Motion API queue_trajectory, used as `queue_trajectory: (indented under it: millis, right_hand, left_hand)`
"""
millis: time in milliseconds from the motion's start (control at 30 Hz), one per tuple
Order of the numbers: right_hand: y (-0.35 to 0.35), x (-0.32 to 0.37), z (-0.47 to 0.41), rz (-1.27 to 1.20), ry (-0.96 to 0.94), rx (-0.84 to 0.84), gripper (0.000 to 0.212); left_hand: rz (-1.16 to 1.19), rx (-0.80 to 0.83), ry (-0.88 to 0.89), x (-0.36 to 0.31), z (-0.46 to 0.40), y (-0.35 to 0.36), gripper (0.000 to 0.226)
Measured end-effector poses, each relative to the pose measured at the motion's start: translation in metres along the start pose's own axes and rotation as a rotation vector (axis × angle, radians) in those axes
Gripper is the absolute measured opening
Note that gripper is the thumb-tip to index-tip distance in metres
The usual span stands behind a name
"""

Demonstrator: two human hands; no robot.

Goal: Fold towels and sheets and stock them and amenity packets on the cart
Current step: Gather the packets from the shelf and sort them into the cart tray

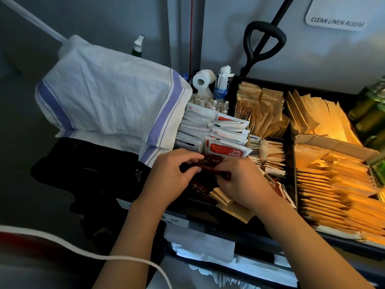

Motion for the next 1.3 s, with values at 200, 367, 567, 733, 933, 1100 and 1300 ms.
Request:
queue_trajectory:
  millis: [200, 367, 567, 733, 933, 1100, 1300]
  right_hand:
    - [-0.009, 0.006, -0.004, 0.051, 0.003, -0.067, 0.019]
    - [0.000, 0.002, -0.003, 0.092, 0.019, -0.026, 0.017]
    - [0.006, -0.001, -0.006, 0.091, 0.016, -0.034, 0.015]
    - [0.013, -0.011, -0.011, 0.128, 0.089, -0.041, 0.016]
    - [0.005, -0.016, -0.007, 0.101, 0.103, -0.047, 0.018]
    - [-0.025, -0.032, 0.003, 0.015, 0.136, -0.048, 0.027]
    - [-0.070, -0.071, 0.022, 0.015, 0.264, -0.116, 0.028]
  left_hand:
    - [-0.114, 0.030, -0.032, 0.001, 0.002, -0.003, 0.016]
    - [-0.163, 0.092, -0.029, -0.003, 0.002, 0.000, 0.018]
    - [-0.133, 0.058, -0.031, -0.006, 0.005, 0.001, 0.010]
    - [-0.225, 0.118, -0.134, -0.002, 0.000, 0.011, 0.015]
    - [-0.244, 0.178, -0.168, -0.006, -0.001, 0.011, 0.018]
    - [-0.134, -0.003, -0.100, -0.025, -0.004, 0.003, 0.016]
    - [-0.064, -0.006, -0.054, -0.044, -0.019, 0.024, 0.016]
Point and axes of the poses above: each hand's wrist, its own z-axis away from the middle knuckle, its own y-axis out of the palm, x = y × z, the point moved 6 cm from there along -z, towards the middle knuckle, and after that the axes turned 13 degrees about y, right-handed, at the moved point
